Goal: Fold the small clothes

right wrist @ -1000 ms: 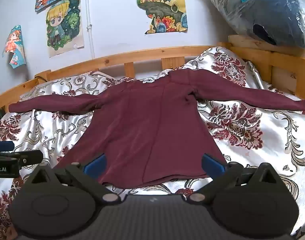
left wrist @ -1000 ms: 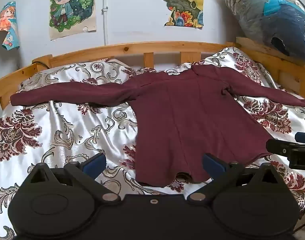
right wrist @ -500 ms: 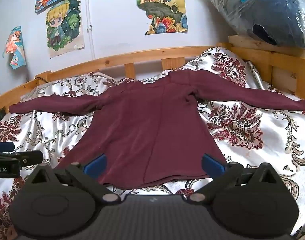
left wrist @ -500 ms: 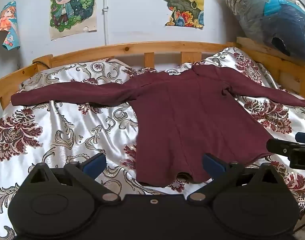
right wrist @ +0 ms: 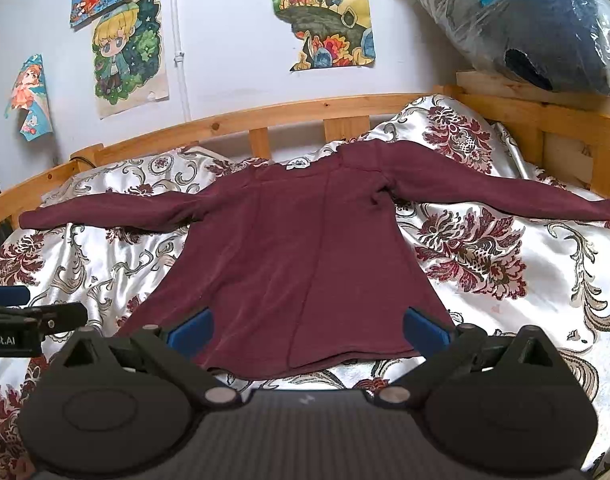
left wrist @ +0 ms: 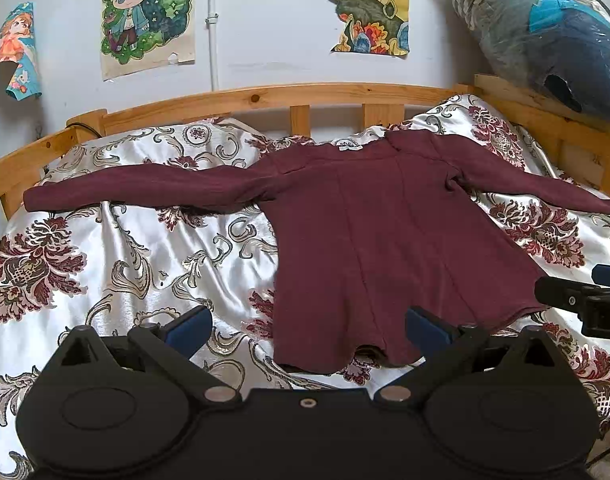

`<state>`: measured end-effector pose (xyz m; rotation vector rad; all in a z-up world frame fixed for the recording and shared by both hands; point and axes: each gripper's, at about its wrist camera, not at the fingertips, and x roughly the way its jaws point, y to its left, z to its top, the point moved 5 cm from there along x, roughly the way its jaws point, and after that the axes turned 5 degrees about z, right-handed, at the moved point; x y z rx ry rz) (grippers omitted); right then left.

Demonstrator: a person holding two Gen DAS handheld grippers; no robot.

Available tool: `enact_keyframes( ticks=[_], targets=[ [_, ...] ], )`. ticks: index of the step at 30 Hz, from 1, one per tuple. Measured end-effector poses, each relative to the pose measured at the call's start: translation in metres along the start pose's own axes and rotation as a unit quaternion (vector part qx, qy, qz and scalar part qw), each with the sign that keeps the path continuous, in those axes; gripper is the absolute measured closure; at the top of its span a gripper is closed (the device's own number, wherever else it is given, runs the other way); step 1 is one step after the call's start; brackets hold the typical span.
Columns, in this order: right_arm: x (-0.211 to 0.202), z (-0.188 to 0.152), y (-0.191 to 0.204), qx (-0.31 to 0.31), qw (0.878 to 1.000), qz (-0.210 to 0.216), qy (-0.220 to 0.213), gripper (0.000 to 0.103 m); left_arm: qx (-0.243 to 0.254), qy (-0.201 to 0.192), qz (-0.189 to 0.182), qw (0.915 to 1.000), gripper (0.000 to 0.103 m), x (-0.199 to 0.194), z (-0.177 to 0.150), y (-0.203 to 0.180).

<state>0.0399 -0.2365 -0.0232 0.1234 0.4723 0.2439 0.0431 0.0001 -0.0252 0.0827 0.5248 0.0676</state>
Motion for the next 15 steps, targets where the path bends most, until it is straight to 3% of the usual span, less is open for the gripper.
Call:
enact_keyframes(
  ticks=[15],
  targets=[
    [0.0002, -0.0008, 0.002, -0.002, 1.0, 0.003, -0.001, 0.0, 0.0, 0.0, 0.0, 1.0, 0.001, -0.0001, -0.0001, -0.0001]
  ],
)
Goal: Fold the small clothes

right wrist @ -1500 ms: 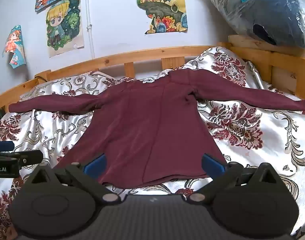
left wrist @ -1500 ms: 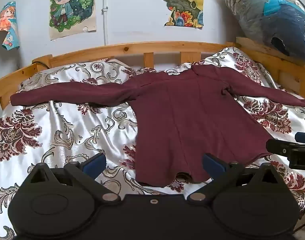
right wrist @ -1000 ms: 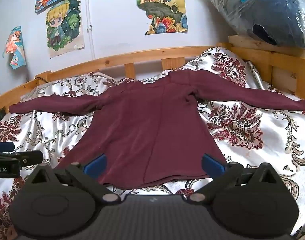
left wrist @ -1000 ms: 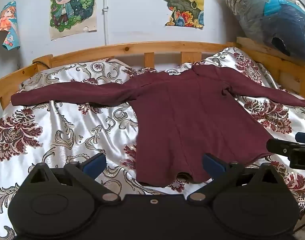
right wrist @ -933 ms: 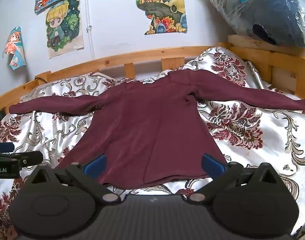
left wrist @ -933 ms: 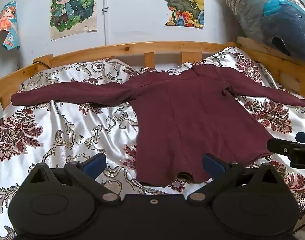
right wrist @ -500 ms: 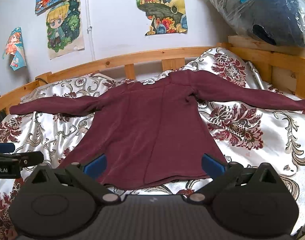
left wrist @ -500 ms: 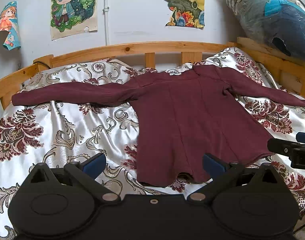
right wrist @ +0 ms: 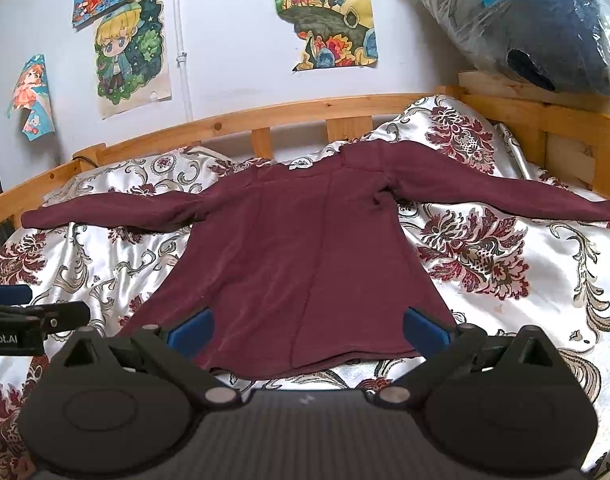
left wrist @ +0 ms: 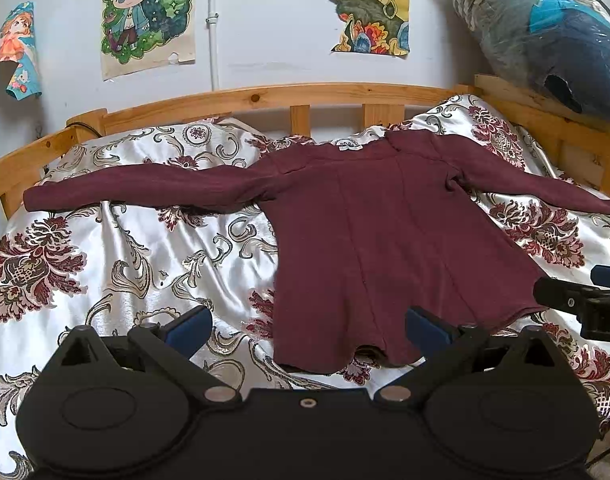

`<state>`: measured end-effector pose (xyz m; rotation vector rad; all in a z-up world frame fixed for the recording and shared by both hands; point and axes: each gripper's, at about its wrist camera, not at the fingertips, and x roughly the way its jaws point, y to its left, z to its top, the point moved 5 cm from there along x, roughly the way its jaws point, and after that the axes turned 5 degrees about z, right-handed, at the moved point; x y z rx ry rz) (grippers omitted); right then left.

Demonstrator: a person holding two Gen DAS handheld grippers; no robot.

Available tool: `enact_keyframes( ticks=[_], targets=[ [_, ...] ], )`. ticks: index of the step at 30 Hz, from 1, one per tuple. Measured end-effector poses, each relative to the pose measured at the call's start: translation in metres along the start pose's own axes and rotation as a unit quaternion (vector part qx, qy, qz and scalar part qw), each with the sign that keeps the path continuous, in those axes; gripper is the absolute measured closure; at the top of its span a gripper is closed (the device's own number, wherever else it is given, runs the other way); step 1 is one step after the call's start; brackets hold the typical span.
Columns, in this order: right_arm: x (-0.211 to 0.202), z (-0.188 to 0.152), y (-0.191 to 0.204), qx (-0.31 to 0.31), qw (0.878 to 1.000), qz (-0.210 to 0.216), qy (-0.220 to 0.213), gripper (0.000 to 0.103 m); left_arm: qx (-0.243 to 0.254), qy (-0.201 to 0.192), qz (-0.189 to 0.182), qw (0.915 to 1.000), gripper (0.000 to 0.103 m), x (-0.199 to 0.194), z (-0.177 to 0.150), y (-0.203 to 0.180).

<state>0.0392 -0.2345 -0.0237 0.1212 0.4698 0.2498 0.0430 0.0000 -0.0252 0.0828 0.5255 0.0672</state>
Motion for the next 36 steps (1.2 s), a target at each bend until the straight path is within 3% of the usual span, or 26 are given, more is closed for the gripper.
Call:
enact_keyframes(
  ticks=[36],
  targets=[
    [-0.0002, -0.0003, 0.0, 0.004, 1.0, 0.002, -0.001, 0.0, 0.0, 0.0, 0.0, 1.0, 0.001, -0.003, 0.0012, 0.0053]
  ],
)
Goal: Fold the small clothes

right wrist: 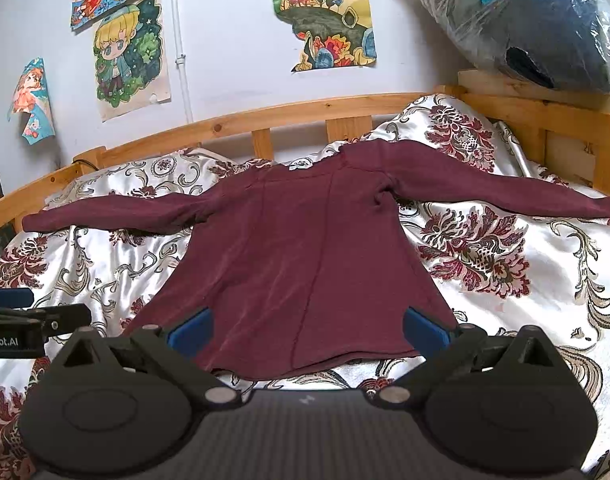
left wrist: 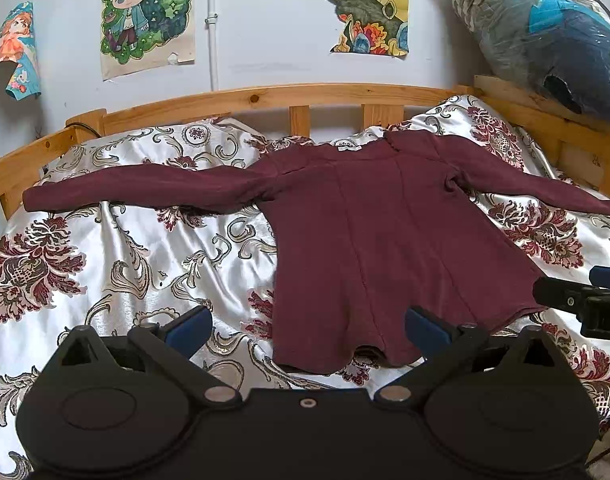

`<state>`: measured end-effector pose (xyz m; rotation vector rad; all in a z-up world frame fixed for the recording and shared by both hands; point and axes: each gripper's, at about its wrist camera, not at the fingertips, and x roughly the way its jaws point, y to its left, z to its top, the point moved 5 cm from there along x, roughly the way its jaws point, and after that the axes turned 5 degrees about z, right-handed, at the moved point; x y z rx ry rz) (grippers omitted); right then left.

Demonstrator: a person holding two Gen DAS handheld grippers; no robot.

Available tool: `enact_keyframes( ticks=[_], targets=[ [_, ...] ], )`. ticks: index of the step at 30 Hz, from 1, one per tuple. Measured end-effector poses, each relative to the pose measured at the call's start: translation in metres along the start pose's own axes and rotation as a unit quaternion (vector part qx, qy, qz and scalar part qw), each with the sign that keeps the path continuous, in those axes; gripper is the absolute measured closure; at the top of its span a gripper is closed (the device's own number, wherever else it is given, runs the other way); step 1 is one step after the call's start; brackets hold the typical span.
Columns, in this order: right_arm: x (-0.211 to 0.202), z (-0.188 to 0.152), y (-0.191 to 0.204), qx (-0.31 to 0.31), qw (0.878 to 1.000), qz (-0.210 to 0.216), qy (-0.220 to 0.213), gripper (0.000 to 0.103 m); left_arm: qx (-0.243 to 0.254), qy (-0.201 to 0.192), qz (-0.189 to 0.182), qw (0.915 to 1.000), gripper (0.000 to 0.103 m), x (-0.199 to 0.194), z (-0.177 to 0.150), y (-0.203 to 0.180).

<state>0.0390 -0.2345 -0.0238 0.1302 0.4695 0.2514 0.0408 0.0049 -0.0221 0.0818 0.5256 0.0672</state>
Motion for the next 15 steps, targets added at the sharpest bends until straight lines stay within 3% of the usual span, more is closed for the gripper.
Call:
enact_keyframes(
  ticks=[15],
  targets=[
    [-0.0007, 0.0008, 0.0005, 0.003, 1.0, 0.001, -0.001, 0.0, 0.0, 0.001, 0.001, 1.0, 0.001, -0.0012, 0.0004, 0.0029]
  ],
)
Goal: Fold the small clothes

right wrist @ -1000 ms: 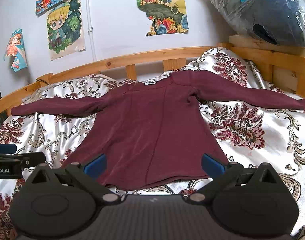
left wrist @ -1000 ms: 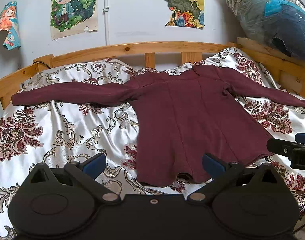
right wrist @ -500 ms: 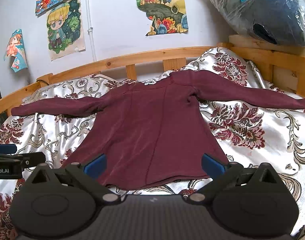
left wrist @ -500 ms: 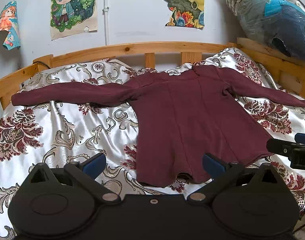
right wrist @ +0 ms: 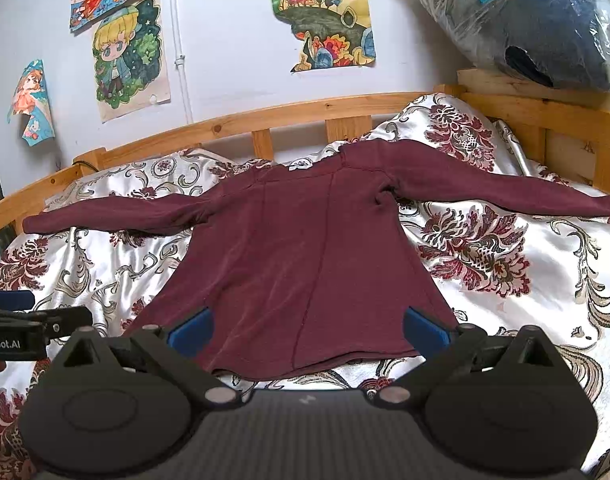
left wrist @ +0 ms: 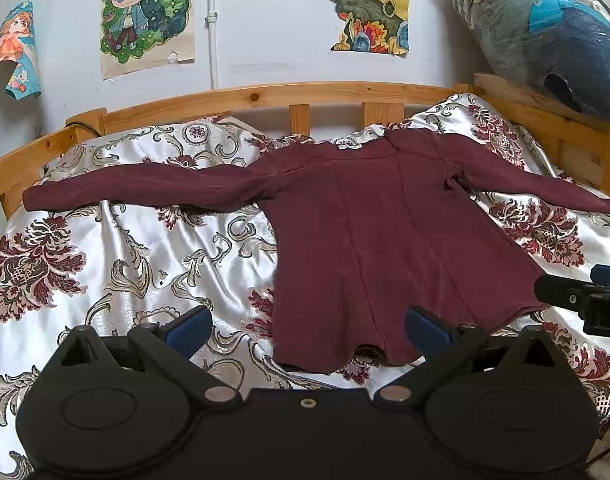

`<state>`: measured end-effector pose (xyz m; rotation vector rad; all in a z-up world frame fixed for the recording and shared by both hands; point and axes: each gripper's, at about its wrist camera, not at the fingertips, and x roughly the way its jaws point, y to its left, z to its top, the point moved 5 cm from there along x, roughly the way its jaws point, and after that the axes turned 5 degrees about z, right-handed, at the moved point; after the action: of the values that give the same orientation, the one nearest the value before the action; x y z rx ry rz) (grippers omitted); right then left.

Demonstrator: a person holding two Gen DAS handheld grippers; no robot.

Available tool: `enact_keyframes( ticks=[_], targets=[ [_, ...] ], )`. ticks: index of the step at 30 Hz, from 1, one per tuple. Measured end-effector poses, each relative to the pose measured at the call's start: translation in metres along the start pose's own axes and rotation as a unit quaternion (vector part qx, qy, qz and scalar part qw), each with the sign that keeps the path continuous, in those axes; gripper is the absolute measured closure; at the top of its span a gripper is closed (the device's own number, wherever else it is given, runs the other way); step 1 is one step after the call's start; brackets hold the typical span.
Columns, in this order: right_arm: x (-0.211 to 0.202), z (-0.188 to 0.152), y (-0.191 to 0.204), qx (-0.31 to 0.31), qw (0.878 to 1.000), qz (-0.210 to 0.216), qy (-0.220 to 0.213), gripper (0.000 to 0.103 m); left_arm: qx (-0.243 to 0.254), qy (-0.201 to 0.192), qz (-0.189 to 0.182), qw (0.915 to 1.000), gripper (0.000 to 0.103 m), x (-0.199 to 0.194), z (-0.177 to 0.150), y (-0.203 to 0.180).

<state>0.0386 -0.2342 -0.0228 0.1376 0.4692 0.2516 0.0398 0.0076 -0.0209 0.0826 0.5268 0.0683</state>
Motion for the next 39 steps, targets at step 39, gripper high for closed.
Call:
enact_keyframes(
  ticks=[39],
  targets=[
    [0.069, 0.076, -0.348, 0.402, 0.887, -0.22, -0.062, 0.001, -0.126, 0.148, 0.005, 0.981, 0.001, 0.126, 0.048, -0.012]
  ],
)
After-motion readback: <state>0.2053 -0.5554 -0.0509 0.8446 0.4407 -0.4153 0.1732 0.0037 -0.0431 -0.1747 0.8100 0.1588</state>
